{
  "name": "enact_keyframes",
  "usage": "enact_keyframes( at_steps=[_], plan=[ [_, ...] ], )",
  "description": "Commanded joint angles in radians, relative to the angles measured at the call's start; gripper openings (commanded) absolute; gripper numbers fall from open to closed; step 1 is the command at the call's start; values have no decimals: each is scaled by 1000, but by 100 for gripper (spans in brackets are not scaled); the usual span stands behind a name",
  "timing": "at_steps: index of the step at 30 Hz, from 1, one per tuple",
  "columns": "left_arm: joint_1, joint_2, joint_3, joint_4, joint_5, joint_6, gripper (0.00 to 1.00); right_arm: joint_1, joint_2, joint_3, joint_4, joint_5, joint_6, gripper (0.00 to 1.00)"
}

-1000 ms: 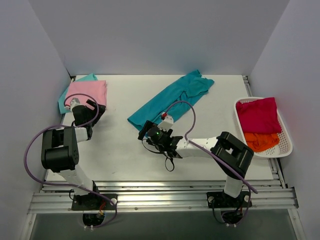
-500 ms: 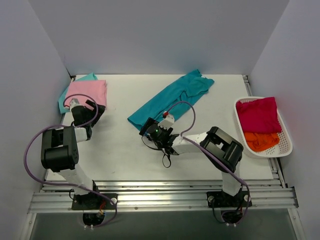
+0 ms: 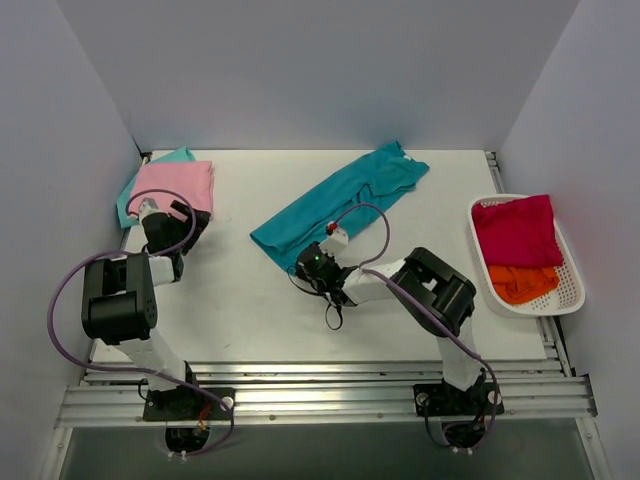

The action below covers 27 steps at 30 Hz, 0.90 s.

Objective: Fold and stack the t-shirts
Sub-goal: Fold the tshirt

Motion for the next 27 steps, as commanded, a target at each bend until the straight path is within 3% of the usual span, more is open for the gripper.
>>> enact_keyframes(
  at_steps=[1,8,11,16,17,19,20,24,27],
  plan=[
    [13,12,-1,65,14,-2,94,5,-6,-42,-96,-24,-22,0],
    [13,10,-1,70,13,-2,94,69,-254,-232,-211,69,1,0],
    [13,13,6,64,16,0,94,117,-439,-348,-347,152,63,0],
    [5,3,3,61,2,15,94,221,-813,-471,-745,290,269,0],
    [1,-2,3,61,2,25,94,240,-869,-494,-804,311,353,12],
    [-36,-34,22,12,-4,73,94,281,-1015,-511,-979,385,441,51],
    [-56,-52,38,-31,-30,93,94,292,-1060,-518,-1027,405,473,98],
    [-229,-215,117,-356,-168,202,94,300,-1239,-504,-1225,485,525,100],
    [-430,-373,180,-566,-377,278,94,301,-1293,-492,-1215,505,472,100]
  ],
)
